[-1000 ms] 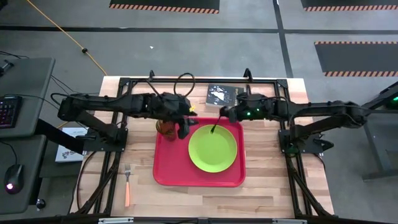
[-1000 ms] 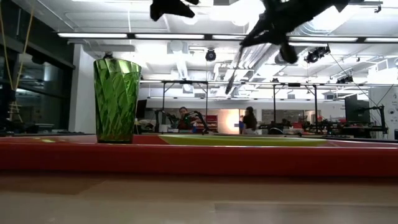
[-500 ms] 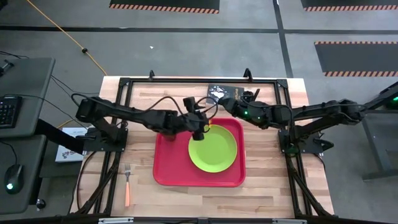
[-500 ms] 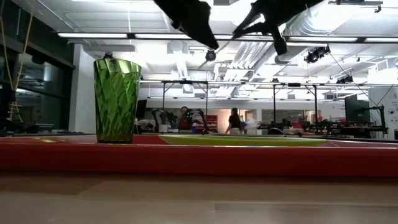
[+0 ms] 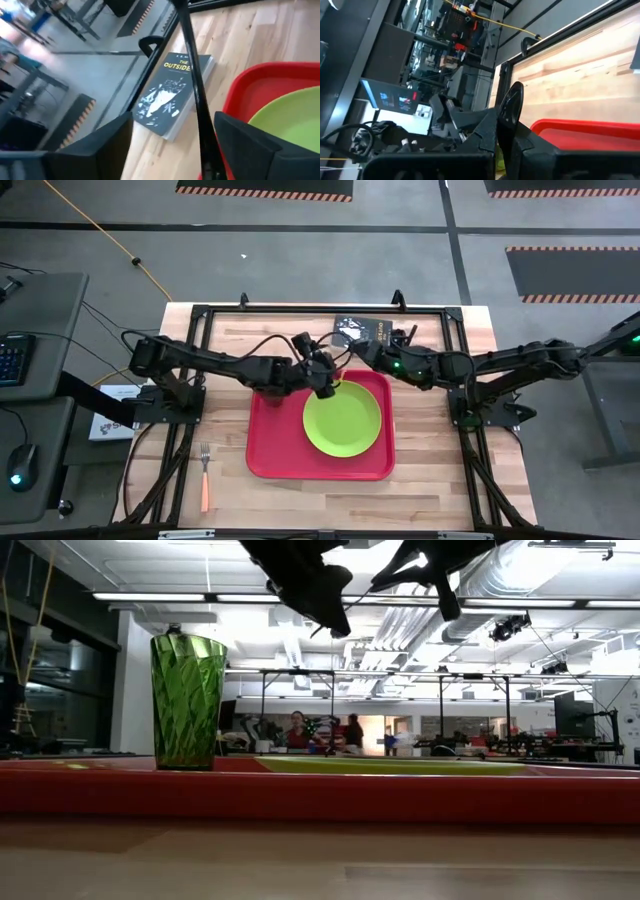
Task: Pick and place plate/cup/fork/spoon on tray
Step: Put the black spoon on the red tray to the bottom of the green cup
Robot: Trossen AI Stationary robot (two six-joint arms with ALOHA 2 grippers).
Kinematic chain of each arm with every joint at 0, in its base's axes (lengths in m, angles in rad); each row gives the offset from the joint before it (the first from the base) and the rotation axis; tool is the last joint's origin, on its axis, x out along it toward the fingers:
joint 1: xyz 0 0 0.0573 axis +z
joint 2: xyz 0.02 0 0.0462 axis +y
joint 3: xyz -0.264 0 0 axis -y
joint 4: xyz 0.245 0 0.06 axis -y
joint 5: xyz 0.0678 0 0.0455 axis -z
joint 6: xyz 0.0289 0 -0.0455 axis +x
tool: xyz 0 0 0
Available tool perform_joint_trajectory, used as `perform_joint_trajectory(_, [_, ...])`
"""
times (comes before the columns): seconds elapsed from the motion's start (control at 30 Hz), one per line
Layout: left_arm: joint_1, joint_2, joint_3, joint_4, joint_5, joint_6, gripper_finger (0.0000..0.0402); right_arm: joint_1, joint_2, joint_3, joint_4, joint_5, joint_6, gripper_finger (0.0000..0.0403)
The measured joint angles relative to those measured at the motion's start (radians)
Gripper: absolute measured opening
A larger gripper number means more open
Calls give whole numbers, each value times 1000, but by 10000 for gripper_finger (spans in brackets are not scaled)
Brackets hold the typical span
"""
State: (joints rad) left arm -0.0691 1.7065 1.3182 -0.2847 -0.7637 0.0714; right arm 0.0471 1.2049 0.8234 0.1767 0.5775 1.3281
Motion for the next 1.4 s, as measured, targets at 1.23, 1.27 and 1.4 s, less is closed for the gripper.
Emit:
perform_joint_trajectory(1.23, [48,-159,-1,-139,349,-284,3,-60,-281,0,-251,69,-261,206])
perform_joint_trajectory(1.27, [46,-180,-1,-137,399,-308,3,-61,-297,0,-265,71,-277,206])
perform_joint_trajectory(1.4, [20,-275,-22,-125,527,-395,2,-60,-337,0,-301,72,-310,206])
